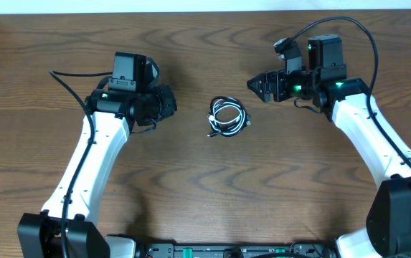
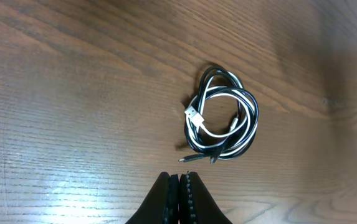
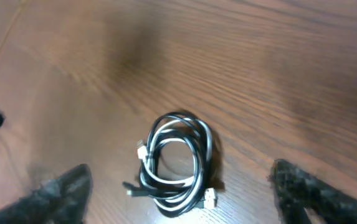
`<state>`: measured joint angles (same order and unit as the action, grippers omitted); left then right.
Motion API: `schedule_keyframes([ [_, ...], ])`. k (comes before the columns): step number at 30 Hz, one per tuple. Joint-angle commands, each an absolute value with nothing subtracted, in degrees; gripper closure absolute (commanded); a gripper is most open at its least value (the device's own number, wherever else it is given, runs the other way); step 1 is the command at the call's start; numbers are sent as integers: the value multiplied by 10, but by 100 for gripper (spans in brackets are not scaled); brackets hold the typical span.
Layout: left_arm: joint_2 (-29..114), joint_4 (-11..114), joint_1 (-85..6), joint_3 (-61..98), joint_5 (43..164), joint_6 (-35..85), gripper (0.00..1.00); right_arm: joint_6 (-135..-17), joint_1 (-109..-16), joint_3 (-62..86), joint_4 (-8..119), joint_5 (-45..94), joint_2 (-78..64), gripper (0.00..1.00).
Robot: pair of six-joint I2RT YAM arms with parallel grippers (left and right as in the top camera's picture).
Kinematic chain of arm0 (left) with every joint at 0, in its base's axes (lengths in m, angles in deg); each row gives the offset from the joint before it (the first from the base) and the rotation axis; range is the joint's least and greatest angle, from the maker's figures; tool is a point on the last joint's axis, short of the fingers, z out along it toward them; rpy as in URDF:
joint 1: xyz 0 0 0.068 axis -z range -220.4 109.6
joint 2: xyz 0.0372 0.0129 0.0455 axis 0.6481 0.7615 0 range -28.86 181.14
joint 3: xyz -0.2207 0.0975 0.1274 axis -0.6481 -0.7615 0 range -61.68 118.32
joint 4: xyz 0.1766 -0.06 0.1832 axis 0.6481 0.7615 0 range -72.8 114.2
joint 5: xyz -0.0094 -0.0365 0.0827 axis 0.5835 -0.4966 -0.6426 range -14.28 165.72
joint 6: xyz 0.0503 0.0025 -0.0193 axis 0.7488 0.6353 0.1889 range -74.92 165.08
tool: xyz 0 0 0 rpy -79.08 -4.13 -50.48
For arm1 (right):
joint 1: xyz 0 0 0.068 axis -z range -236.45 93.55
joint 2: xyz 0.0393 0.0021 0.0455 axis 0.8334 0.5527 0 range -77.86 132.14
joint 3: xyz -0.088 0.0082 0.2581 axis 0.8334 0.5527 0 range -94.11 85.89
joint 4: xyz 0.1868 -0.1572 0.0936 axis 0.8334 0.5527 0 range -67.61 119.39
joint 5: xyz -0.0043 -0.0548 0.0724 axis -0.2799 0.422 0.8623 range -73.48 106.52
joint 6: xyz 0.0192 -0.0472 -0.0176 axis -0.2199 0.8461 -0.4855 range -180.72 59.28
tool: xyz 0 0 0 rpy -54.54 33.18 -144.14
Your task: Untangle cables
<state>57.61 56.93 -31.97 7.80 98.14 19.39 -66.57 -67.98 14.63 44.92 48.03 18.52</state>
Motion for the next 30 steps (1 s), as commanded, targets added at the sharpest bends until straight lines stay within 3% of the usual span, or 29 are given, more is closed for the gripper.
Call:
schedule_keyframes([
  [1, 577, 571, -319, 73, 975, 195, 92, -665, -687, 137, 454, 452, 188, 2],
  [13, 577, 574, -319, 68, 930, 195, 92, -665, -714, 145, 460, 444, 189, 1],
  [17, 577, 574, -319, 68, 911, 195, 55, -665, -723, 145, 460, 436, 189, 1],
  [18, 577, 574, -319, 68, 911, 195, 40, -665, -724, 145, 460, 436, 189, 1],
  [20, 577, 574, -319, 68, 911, 195, 3, -668, -727, 145, 462, 436, 189, 1],
  [30, 577, 574, -319, 68, 911, 195, 2, -669, -730, 145, 470, 434, 189, 1],
])
